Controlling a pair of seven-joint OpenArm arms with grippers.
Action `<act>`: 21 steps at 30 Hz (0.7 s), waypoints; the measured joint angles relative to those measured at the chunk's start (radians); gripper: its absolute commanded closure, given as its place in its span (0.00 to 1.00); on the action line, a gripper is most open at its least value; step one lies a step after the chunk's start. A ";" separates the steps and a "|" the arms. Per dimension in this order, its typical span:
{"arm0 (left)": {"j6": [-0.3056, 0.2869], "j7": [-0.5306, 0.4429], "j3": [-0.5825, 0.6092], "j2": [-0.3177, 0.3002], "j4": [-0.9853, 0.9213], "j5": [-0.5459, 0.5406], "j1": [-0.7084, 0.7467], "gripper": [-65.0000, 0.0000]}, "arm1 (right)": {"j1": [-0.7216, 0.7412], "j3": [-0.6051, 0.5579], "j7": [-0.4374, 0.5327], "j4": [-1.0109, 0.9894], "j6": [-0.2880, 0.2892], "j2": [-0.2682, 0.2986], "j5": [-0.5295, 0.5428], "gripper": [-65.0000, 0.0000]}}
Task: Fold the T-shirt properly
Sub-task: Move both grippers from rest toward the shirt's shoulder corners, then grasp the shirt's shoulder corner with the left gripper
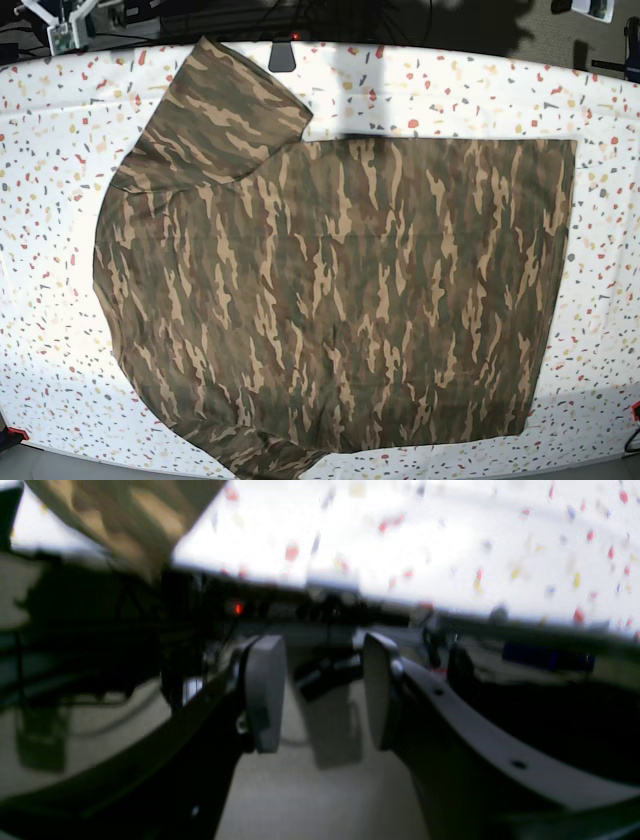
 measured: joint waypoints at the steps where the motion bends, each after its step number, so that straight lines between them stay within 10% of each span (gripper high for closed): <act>1: 0.000 0.002 0.000 0.000 0.000 0.000 0.000 0.51 | 0.011 0.000 0.000 0.001 0.000 0.001 -0.005 0.60; 10: -0.006 -0.005 0.002 0.005 -0.027 0.000 -0.311 0.51 | 0.273 -0.001 0.093 -0.001 0.005 0.003 -0.173 0.60; 16: -0.009 -0.006 0.004 0.010 -0.051 0.003 -0.525 0.51 | 0.457 -0.003 0.092 -0.001 0.016 0.115 -0.291 0.60; 21: -0.004 -0.048 0.003 0.011 -0.051 0.007 -0.631 0.51 | 0.514 -0.006 0.142 -0.001 0.245 0.188 -0.448 0.60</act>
